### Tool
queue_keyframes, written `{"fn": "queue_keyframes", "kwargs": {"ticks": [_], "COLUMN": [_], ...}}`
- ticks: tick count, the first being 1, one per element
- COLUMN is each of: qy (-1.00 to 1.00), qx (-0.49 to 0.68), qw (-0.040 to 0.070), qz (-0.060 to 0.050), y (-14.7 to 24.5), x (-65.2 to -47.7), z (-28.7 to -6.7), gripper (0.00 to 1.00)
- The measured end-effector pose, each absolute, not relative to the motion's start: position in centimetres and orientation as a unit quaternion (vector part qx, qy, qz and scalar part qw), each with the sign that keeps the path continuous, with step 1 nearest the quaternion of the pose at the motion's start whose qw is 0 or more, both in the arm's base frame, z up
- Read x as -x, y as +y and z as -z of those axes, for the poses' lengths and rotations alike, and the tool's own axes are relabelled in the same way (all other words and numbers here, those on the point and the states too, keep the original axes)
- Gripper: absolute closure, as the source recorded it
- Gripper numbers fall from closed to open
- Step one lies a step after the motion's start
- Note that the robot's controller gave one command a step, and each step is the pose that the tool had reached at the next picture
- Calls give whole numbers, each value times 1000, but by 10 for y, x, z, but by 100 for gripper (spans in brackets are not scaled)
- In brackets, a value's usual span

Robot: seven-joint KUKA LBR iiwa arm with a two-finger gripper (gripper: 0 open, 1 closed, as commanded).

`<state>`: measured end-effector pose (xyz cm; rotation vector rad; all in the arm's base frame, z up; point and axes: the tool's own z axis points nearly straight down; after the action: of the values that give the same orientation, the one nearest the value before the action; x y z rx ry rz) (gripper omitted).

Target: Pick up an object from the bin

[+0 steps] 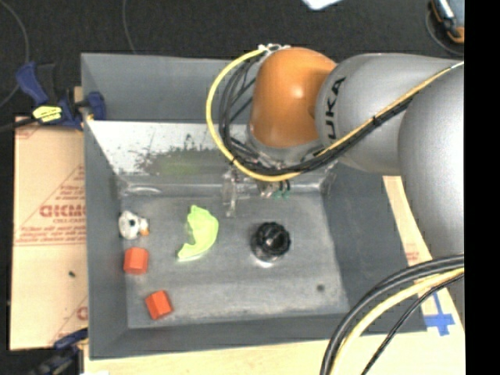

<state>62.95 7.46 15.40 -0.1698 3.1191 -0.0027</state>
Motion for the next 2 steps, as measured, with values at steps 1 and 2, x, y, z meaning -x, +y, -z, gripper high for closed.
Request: {"fn": "queue_keyframes", "kwargs": {"ticks": [1,2], "qy": [1000,1000], "qx": [18,18], "qw": [11,11], "qz": [0,0], "y": [67,67], "x": [-648,-647], "z": [-173,-174], "gripper": [0,0]}}
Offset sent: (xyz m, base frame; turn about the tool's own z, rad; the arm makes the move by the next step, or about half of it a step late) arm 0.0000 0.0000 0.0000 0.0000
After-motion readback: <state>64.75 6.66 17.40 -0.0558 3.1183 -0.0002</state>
